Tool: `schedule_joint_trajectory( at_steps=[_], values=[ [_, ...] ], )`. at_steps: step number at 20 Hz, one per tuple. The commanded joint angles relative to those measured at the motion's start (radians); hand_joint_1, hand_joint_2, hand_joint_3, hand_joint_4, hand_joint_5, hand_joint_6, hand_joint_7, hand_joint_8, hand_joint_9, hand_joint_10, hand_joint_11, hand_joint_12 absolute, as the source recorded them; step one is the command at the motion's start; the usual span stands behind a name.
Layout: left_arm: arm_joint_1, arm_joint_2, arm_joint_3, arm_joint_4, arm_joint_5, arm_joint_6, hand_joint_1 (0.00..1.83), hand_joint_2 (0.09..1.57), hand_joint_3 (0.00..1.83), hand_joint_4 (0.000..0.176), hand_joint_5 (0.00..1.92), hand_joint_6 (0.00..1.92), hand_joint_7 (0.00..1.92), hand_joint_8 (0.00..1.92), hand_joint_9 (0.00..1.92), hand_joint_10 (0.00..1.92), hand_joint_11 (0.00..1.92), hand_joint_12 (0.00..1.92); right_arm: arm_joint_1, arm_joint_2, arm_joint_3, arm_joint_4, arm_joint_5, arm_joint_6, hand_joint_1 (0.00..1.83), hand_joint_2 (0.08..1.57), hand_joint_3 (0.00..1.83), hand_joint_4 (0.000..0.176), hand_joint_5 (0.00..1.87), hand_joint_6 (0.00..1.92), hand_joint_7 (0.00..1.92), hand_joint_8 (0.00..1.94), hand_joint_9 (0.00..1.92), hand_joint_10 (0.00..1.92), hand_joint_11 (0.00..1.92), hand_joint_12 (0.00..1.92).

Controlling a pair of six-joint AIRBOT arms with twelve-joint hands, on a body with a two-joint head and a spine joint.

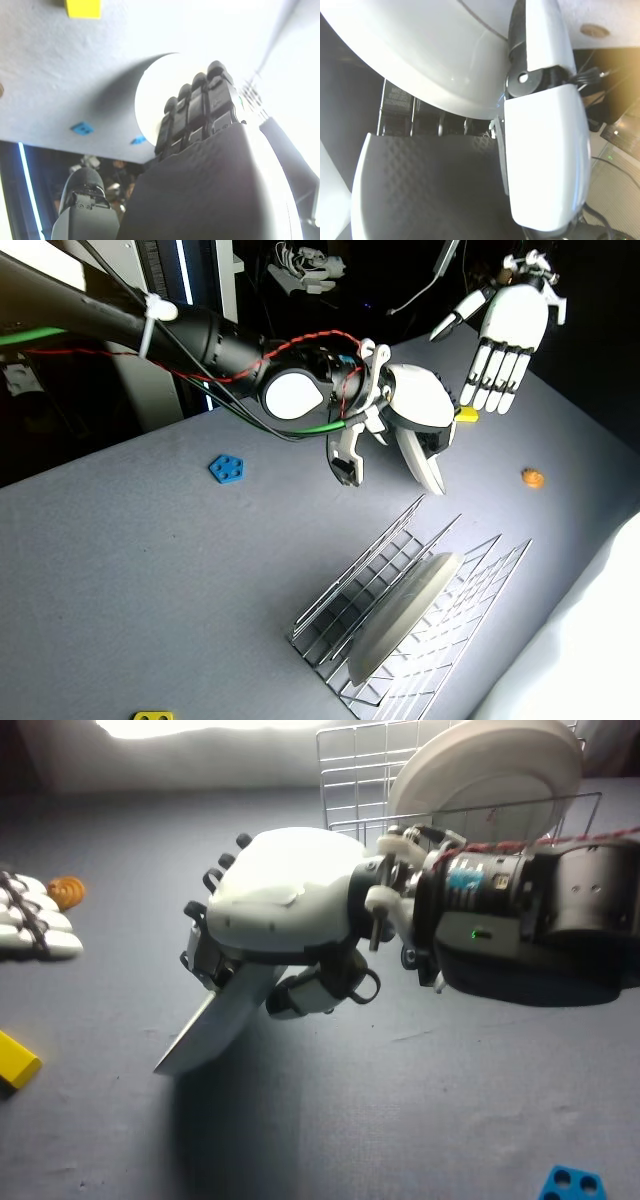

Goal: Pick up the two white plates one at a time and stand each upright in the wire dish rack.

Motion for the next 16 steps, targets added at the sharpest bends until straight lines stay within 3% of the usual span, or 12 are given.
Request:
schedule_joint_trajectory(
  at_steps=[1,4,8,11,16],
  values=[
    [-0.026,0.02,-0.002,-0.046,-0.037,-0.016,0.0,1.04,0.0,0.0,0.01,0.0,0.03,0.0,0.0,0.0,0.0,0.0,0.024,0.014,-0.015,0.008,0.11,0.015,1.39,1.08,0.0,0.0,0.99,0.99,1.06,0.8,1.01,0.99,0.87,0.97],
    [-0.052,0.037,-0.01,-0.02,-0.039,-0.048,0.0,1.03,0.0,0.0,0.03,0.01,0.04,0.01,0.01,0.0,0.0,0.0,0.053,0.058,-0.052,0.007,0.097,0.059,1.39,1.07,0.0,0.0,1.01,0.95,1.07,0.78,1.01,0.99,0.87,0.99],
    [-0.084,0.045,-0.005,-0.014,-0.051,-0.058,0.0,1.03,0.0,0.0,0.02,0.0,0.04,0.0,0.0,0.0,0.0,0.0,0.107,0.121,-0.091,0.007,0.051,0.199,1.39,1.06,0.0,0.0,1.03,0.94,1.1,0.73,1.02,0.96,0.88,0.97],
    [-0.172,0.037,0.003,0.116,-0.05,-0.114,0.0,1.03,0.0,0.0,0.02,0.0,0.05,0.01,0.01,0.0,0.0,0.0,0.143,0.166,-0.115,0.007,0.0,0.292,1.39,1.07,0.0,0.0,1.02,0.96,1.09,0.74,1.01,0.97,0.88,0.94],
    [-0.198,0.036,0.007,0.126,-0.049,-0.121,0.0,1.03,0.0,0.0,0.03,0.0,0.04,0.0,0.01,0.0,0.0,0.0,0.215,0.236,-0.126,0.006,-0.049,0.487,1.38,1.08,0.0,0.0,0.98,1.02,1.04,0.81,0.99,1.01,0.87,0.96]
  ],
)
